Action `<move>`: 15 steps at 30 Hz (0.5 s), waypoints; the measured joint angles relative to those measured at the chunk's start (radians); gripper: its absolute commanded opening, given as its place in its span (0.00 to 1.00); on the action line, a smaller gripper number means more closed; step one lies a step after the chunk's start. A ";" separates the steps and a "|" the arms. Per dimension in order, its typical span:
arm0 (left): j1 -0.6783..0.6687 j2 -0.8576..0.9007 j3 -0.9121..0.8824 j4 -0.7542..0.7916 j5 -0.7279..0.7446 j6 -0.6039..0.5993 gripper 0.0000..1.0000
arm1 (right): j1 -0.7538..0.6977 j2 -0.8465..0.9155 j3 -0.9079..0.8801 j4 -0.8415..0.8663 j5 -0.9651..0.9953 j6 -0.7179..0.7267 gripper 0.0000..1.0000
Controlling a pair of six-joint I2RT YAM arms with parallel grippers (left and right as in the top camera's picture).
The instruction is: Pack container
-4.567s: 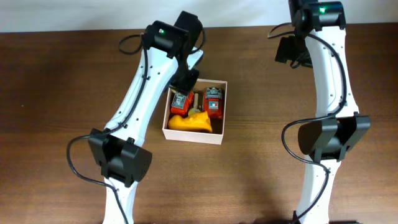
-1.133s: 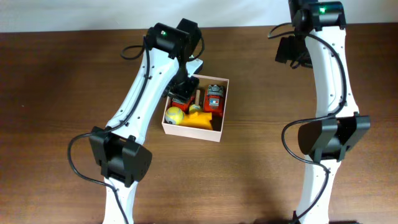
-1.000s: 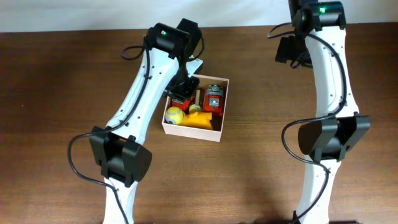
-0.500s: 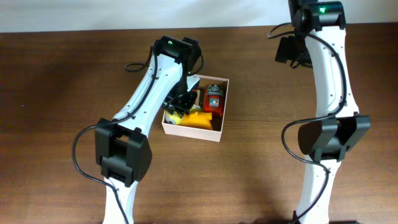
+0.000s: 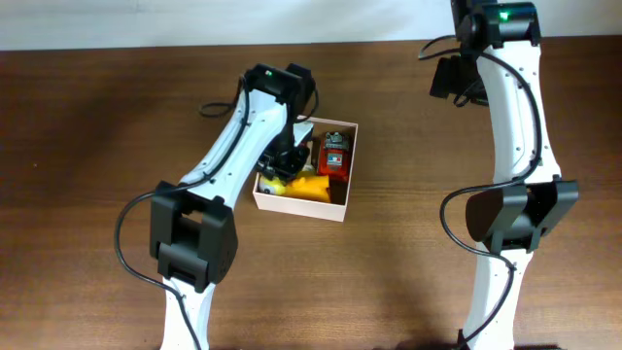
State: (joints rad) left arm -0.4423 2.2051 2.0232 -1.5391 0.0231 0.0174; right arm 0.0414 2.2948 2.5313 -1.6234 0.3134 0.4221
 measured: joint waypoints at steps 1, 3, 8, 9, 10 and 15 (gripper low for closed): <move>-0.001 0.000 -0.013 0.010 0.000 0.000 0.33 | 0.000 0.000 0.000 0.000 0.000 0.000 0.99; -0.001 0.000 -0.031 0.028 0.000 -0.003 0.33 | 0.000 0.000 0.000 0.000 0.000 0.000 0.99; -0.001 -0.001 -0.062 0.070 -0.004 -0.003 0.33 | 0.000 0.000 0.000 0.000 0.000 0.000 0.99; -0.001 -0.001 -0.063 0.074 -0.004 -0.003 0.33 | 0.000 0.000 0.000 0.000 0.000 0.000 0.99; -0.001 -0.002 -0.064 0.084 -0.005 -0.003 0.33 | 0.000 0.000 0.000 0.000 0.000 0.000 0.99; 0.000 -0.005 -0.064 0.155 -0.017 -0.003 0.33 | 0.000 0.000 0.000 0.000 0.000 0.000 0.99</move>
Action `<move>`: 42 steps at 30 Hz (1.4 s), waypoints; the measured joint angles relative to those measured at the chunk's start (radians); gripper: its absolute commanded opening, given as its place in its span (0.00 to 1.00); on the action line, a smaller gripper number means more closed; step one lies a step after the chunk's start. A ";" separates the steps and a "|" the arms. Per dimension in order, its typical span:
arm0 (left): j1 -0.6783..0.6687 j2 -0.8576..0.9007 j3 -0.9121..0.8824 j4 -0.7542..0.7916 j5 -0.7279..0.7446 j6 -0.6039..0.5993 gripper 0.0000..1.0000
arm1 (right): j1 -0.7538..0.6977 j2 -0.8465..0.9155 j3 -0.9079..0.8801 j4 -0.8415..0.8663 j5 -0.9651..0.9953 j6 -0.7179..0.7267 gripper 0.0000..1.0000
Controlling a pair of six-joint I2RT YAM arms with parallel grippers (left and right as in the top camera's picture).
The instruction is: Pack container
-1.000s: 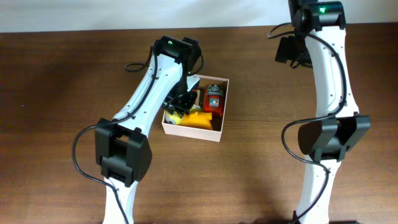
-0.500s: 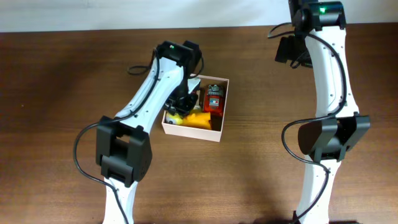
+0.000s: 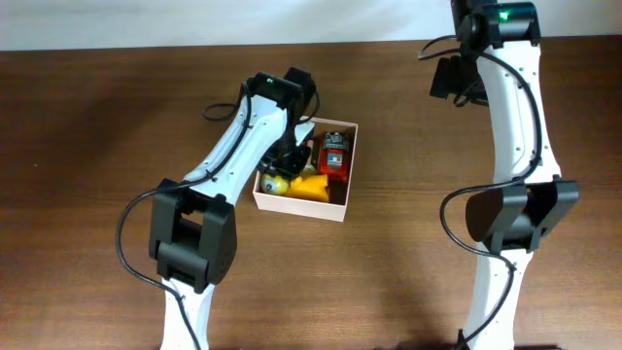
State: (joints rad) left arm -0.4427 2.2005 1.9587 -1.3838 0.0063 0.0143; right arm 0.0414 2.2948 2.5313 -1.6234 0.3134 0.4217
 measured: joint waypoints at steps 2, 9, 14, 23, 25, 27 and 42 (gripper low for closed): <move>0.000 0.000 0.000 0.026 -0.006 0.000 0.33 | 0.000 0.000 0.000 0.000 0.000 0.000 0.99; 0.000 0.000 0.000 0.063 -0.014 0.000 0.33 | 0.000 0.000 0.000 0.000 0.000 0.000 0.99; 0.000 0.000 0.000 0.079 -0.018 0.000 0.33 | 0.000 0.000 0.000 0.000 0.000 0.000 0.99; 0.000 0.000 0.047 0.063 -0.019 0.000 0.33 | 0.000 0.000 0.000 0.000 0.000 0.000 0.99; 0.000 0.000 0.071 0.060 -0.021 0.000 0.33 | 0.000 0.000 0.000 0.000 0.000 0.000 0.99; 0.000 0.000 0.090 0.061 -0.021 0.000 0.33 | 0.000 0.000 0.000 0.000 0.000 0.000 0.99; 0.000 0.001 0.104 0.058 -0.021 0.000 0.33 | 0.000 0.000 0.000 0.000 0.000 0.000 0.99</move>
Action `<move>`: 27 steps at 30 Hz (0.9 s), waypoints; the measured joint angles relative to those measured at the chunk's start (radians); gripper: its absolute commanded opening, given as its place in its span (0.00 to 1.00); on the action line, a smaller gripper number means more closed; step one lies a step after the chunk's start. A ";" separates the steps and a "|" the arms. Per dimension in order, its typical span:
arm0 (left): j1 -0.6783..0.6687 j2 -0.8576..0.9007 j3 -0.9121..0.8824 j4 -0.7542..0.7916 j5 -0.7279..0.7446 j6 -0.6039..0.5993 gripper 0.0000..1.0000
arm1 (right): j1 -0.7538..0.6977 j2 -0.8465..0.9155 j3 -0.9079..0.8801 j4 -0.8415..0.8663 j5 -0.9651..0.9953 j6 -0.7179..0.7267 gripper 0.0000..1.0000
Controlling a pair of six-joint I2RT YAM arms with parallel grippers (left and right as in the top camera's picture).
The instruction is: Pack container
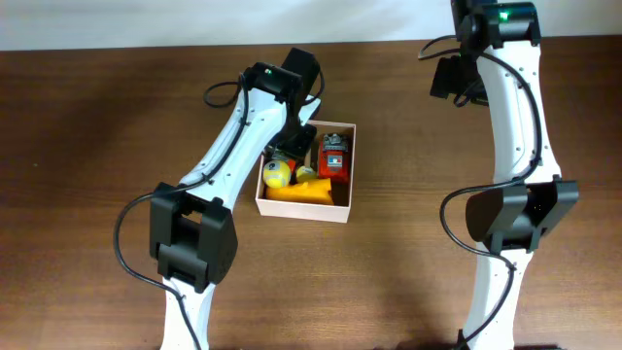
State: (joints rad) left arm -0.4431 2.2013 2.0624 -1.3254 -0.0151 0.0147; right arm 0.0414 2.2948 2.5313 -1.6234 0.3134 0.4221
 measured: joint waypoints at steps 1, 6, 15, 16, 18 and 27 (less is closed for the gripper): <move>0.000 0.000 0.001 -0.003 0.000 0.000 0.33 | 0.000 0.000 0.000 0.000 0.000 0.000 0.99; 0.000 0.000 0.026 -0.024 0.000 0.000 0.33 | 0.000 0.000 0.000 0.000 0.000 0.000 0.99; 0.001 0.000 0.100 -0.039 -0.001 0.001 0.39 | 0.000 0.000 0.000 0.000 0.000 -0.001 0.99; 0.002 0.000 0.116 -0.043 -0.002 0.000 0.40 | 0.000 0.000 0.000 0.000 0.000 0.000 0.99; 0.007 0.001 0.170 -0.064 -0.009 0.000 0.43 | 0.000 0.000 0.000 0.000 0.000 0.000 0.99; 0.106 0.001 0.518 -0.167 -0.129 -0.008 0.82 | 0.000 0.000 0.000 0.000 0.000 0.000 0.99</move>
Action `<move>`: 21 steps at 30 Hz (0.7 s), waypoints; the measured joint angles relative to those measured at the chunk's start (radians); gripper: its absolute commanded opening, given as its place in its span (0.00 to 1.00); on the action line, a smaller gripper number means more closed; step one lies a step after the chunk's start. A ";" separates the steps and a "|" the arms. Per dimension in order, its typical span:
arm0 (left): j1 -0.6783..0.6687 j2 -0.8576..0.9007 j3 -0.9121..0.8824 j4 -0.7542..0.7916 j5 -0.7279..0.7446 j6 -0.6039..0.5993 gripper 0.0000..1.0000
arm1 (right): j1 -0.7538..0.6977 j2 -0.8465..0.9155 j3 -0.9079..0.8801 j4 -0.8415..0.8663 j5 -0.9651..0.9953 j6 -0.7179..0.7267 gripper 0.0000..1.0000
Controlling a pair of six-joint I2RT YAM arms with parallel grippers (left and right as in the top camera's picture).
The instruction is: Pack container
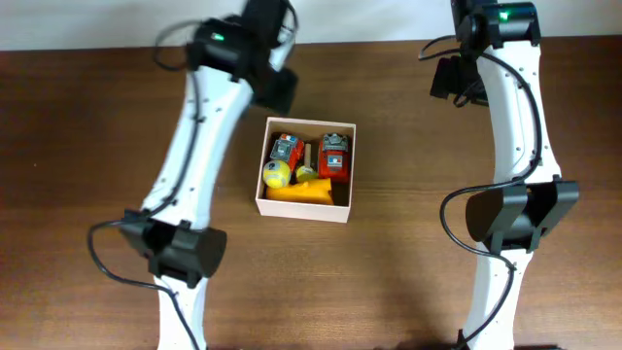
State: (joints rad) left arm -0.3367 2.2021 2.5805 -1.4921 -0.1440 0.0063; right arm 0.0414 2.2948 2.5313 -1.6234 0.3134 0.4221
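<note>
A white open box (342,206) sits mid-table in the overhead view. It holds two red toys (284,149) (333,156), a yellow ball (277,175) and an orange-yellow block (306,192). My left gripper (277,89) hangs above the table just beyond the box's far left corner, clear of the contents; its fingers do not show well enough to tell their state. My right gripper (453,78) is raised at the far right, well away from the box, its jaws hidden.
The brown wooden table (87,175) ends at a white wall along the far edge. The left arm's base (180,258) and the right arm's base (510,219) stand near the front on either side of the box.
My left gripper was low over the box's far left corner and now sits raised beyond that corner. A second red toy shows in the box's far left. The right arm is unchanged.
My left gripper first reached down into the left half of the box, covering part of its contents, and stayed there at the second moment. Then it was at the far left corner, with the box turned a little. Now it is outside, and all contents show.
</note>
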 measured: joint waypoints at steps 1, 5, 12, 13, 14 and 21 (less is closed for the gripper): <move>0.017 0.000 0.030 -0.009 -0.016 -0.003 0.82 | 0.000 0.000 0.000 0.000 0.000 0.000 0.99; 0.084 0.000 0.091 -0.034 -0.053 -0.019 0.83 | 0.000 0.000 0.000 0.000 0.000 0.000 0.99; 0.189 0.000 0.096 -0.071 -0.075 -0.119 0.99 | 0.000 0.000 0.000 0.000 0.000 0.000 0.99; 0.199 0.000 0.096 -0.070 -0.075 -0.130 0.99 | 0.000 0.000 0.000 0.000 0.000 0.000 0.99; 0.209 0.000 0.096 -0.070 -0.075 -0.138 0.99 | 0.000 0.000 0.000 0.000 0.000 0.000 0.99; 0.242 0.000 0.096 -0.080 -0.078 -0.158 0.99 | 0.000 0.000 0.000 0.000 0.000 0.000 0.99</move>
State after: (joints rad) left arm -0.0948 2.2021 2.6762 -1.5723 -0.2218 -0.1516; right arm 0.0418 2.2948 2.5313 -1.6234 0.3134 0.4221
